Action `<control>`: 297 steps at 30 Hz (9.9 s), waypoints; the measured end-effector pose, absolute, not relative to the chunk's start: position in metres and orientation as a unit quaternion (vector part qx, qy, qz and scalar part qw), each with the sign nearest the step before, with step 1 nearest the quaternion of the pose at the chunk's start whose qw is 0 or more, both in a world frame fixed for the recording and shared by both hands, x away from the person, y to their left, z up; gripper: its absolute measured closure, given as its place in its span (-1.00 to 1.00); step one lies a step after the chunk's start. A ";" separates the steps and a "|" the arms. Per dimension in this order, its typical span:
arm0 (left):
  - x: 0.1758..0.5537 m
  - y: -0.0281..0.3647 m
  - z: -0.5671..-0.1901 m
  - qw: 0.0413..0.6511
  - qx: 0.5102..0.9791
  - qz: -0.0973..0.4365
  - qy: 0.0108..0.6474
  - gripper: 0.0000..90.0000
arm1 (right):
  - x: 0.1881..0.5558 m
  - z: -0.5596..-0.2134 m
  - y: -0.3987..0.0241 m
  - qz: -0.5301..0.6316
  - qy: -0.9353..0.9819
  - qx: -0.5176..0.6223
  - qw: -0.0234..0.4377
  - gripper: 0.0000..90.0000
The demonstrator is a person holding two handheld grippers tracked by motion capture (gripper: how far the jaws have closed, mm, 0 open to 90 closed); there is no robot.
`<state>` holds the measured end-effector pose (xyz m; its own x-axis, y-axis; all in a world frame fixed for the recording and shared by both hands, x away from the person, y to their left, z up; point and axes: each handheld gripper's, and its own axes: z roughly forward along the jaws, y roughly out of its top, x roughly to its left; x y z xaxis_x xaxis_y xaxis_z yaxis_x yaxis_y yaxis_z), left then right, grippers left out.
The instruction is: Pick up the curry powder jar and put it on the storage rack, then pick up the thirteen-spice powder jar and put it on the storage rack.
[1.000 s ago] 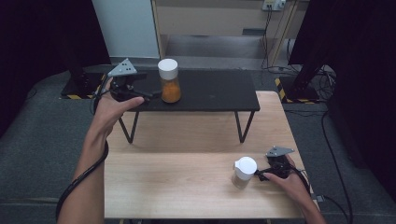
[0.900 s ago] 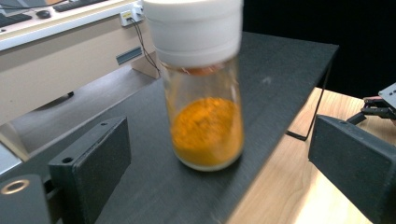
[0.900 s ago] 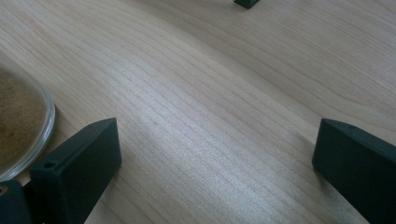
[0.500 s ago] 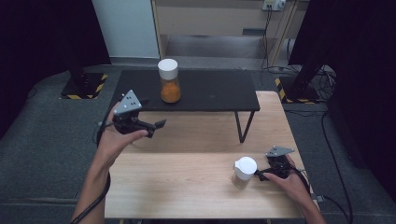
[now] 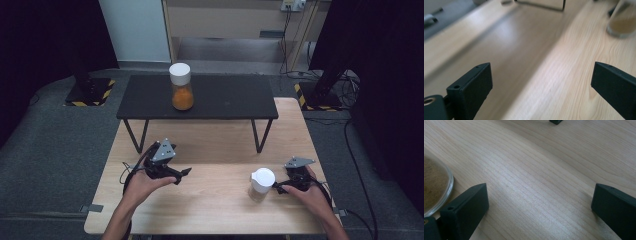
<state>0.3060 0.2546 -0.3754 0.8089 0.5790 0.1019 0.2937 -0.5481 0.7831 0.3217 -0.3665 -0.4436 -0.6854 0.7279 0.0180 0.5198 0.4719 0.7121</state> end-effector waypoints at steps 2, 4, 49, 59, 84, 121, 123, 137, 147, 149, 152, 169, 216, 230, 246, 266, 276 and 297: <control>0.311 0.257 -0.385 0.399 0.861 0.163 0.269 -0.94 | 0.322 -0.444 -0.366 0.358 0.845 0.369 0.146 -0.96; 0.314 0.260 -0.394 0.396 0.860 0.152 0.285 -0.94 | 0.322 -0.444 -0.366 0.358 0.846 0.369 0.146 -0.96; 0.315 0.235 -0.440 0.346 0.847 0.147 0.376 -1.00 | 0.321 -0.444 -0.366 0.357 0.844 0.371 0.147 -0.95; 0.315 0.235 -0.440 0.346 0.846 0.147 0.377 -1.00 | 0.321 -0.443 -0.366 0.357 0.844 0.372 0.147 -0.95; 0.316 0.235 -0.440 0.347 0.847 0.147 0.375 -1.00 | 0.289 -0.426 -0.378 0.385 0.845 0.342 0.143 -0.81; 0.316 0.235 -0.440 0.346 0.847 0.147 0.375 -1.00 | 0.262 -0.416 -0.368 0.419 0.863 0.260 0.112 -0.87; 0.316 0.235 -0.440 0.346 0.847 0.147 0.375 -1.00 | 0.263 -0.416 -0.366 0.419 0.863 0.257 0.111 -0.87; 0.316 0.235 -0.440 0.347 0.847 0.147 0.374 -1.00 | 0.270 -0.418 -0.345 0.421 0.861 0.262 0.115 -0.81; 0.316 0.235 -0.440 0.347 0.847 0.147 0.375 -1.00 | 0.274 -0.420 -0.338 0.422 0.859 0.265 0.116 -0.70; 0.316 0.235 -0.440 0.346 0.848 0.147 0.374 -1.00 | 0.275 -0.421 -0.338 0.425 0.858 0.265 0.114 -0.66; 0.316 0.235 -0.440 0.346 0.848 0.147 0.374 -1.00 | 0.276 -0.421 -0.339 0.427 0.857 0.264 0.114 -0.58; 0.316 0.236 -0.440 0.347 0.848 0.146 0.373 -1.00 | 0.277 -0.421 -0.336 0.431 0.857 0.261 0.113 -0.31; 0.317 0.237 -0.440 0.348 0.849 0.145 0.371 -1.00 | 0.306 -0.359 -0.325 0.438 0.862 0.228 0.114 -0.30; 0.317 0.237 -0.440 0.348 0.849 0.145 0.370 -1.00 | 0.319 -0.321 -0.315 0.449 0.859 0.212 0.121 -0.30; 0.317 0.237 -0.440 0.348 0.849 0.145 0.370 -1.00 | 0.332 -0.269 -0.309 0.441 0.863 0.213 0.127 -0.30; 0.317 0.236 -0.440 0.348 0.849 0.145 0.371 -1.00 | 0.355 -0.228 -0.306 0.450 0.857 0.212 0.136 -0.30; 0.317 0.236 -0.440 0.348 0.849 0.145 0.371 -1.00 | 0.367 -0.211 -0.307 0.453 0.852 0.219 0.142 -0.30; 0.317 0.236 -0.441 0.348 0.849 0.145 0.371 -1.00 | 0.416 -0.187 -0.297 0.445 0.847 0.245 0.157 -0.30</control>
